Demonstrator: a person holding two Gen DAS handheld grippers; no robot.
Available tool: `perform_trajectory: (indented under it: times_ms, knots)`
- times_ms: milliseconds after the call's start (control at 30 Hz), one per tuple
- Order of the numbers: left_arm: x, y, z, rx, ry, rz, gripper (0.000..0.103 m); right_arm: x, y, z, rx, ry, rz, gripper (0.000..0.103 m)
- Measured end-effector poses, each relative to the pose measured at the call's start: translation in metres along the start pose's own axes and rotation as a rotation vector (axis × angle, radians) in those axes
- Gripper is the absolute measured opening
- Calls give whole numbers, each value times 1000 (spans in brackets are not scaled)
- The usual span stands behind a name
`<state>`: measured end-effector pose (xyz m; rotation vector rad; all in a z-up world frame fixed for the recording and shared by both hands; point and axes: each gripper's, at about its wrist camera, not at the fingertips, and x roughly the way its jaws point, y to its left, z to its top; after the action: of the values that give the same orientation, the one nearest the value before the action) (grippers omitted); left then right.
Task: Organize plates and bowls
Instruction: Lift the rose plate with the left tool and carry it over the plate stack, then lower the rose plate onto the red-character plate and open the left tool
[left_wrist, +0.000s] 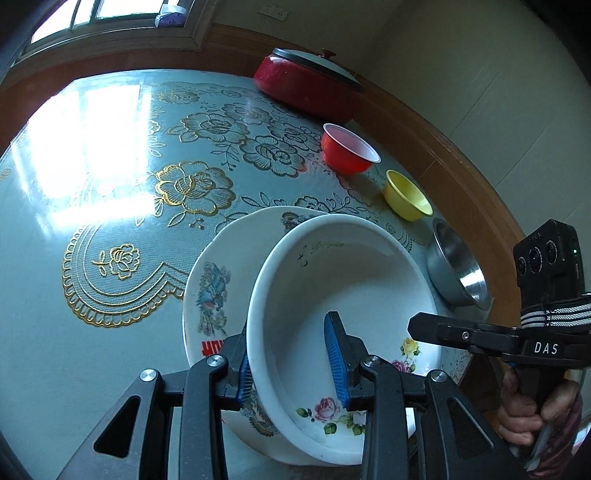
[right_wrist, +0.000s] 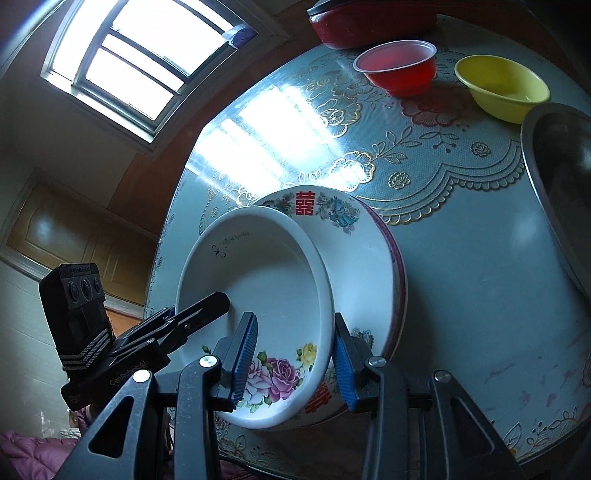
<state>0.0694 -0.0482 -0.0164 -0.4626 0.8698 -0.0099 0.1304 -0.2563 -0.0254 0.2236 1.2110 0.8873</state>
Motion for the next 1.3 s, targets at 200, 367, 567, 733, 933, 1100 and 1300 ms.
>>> perform_trajectory:
  times_ms: [200, 367, 567, 733, 933, 1100, 1300]
  knots:
    - [1, 2, 1, -9, 9, 2, 38, 6, -3, 2, 42, 5, 4, 40]
    - [0, 7, 0, -28, 11, 12, 42, 14, 1, 3, 28, 22, -28, 44]
    - [-6, 3, -1, -10, -14, 0, 47, 7, 1, 5, 35, -10, -14, 44]
    - [-9, 1, 1, -2, -29, -28, 51, 6, -3, 6, 55, -19, -18, 46]
    - [-9, 8, 0, -32, -16, -12, 51, 9, 0, 5, 47, -9, -28, 46]
    - [-14, 7, 0, -31, -33, -26, 51, 3, -1, 9, 64, -52, -1, 49]
    - [-15, 11, 0, -46, -30, -19, 51, 16, -1, 12, 58, -14, -60, 50]
